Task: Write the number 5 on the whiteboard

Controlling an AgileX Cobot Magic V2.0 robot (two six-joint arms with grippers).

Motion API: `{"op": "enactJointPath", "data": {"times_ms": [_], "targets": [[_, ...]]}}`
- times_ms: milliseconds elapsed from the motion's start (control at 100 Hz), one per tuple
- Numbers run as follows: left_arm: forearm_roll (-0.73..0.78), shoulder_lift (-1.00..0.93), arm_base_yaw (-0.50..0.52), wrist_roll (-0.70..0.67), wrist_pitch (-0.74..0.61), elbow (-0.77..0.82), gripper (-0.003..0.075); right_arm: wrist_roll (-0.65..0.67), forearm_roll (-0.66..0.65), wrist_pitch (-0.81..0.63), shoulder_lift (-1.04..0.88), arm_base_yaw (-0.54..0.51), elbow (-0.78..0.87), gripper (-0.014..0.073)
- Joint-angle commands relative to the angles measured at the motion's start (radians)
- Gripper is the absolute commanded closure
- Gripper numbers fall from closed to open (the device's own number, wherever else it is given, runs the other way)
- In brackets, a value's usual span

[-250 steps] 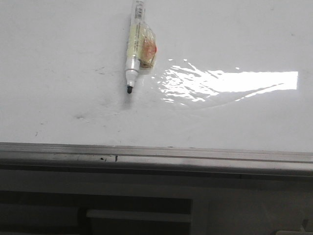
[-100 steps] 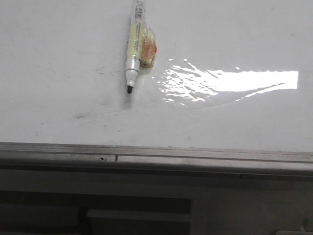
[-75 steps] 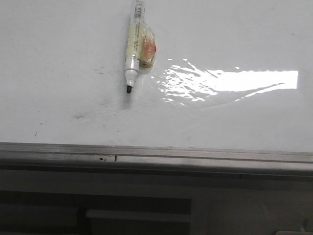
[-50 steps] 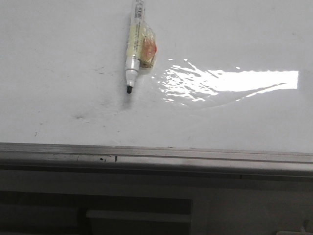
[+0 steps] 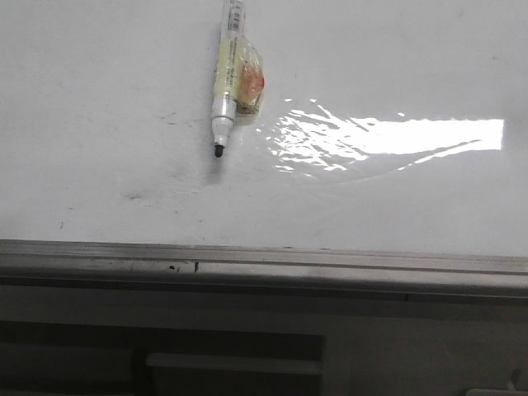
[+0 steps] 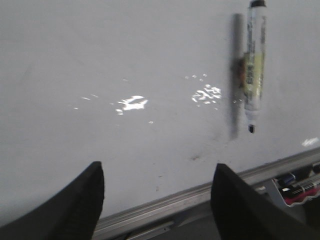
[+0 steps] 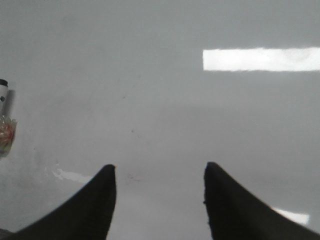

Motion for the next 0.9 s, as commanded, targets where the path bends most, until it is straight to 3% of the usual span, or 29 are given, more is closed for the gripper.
{"op": "enactJointPath", "data": {"times_ms": [0, 320, 670, 760, 890], "targets": [[-0.061, 0.069, -0.087, 0.033, -0.148, -0.040, 0.0283, -0.016, 0.004, -0.063, 0.059, 0.009, -0.046, 0.0174], [-0.119, 0.340, -0.414, 0.033, -0.489, -0.100, 0.0283, -0.016, 0.012, -0.078, 0.100, 0.064, -0.046, 0.0175], [-0.164, 0.584, -0.448, 0.029, -0.523, -0.241, 0.0300, -0.016, 0.014, -0.060, 0.102, 0.069, -0.046, 0.0175], [-0.164, 0.624, -0.448, 0.029, -0.523, -0.256, 0.0420, -0.016, 0.014, -0.046, 0.102, 0.069, -0.046, 0.0175], [-0.164, 0.640, -0.448, 0.029, -0.486, -0.258, 0.0741, -0.016, 0.033, -0.040, 0.102, 0.069, -0.047, 0.0175]]}}
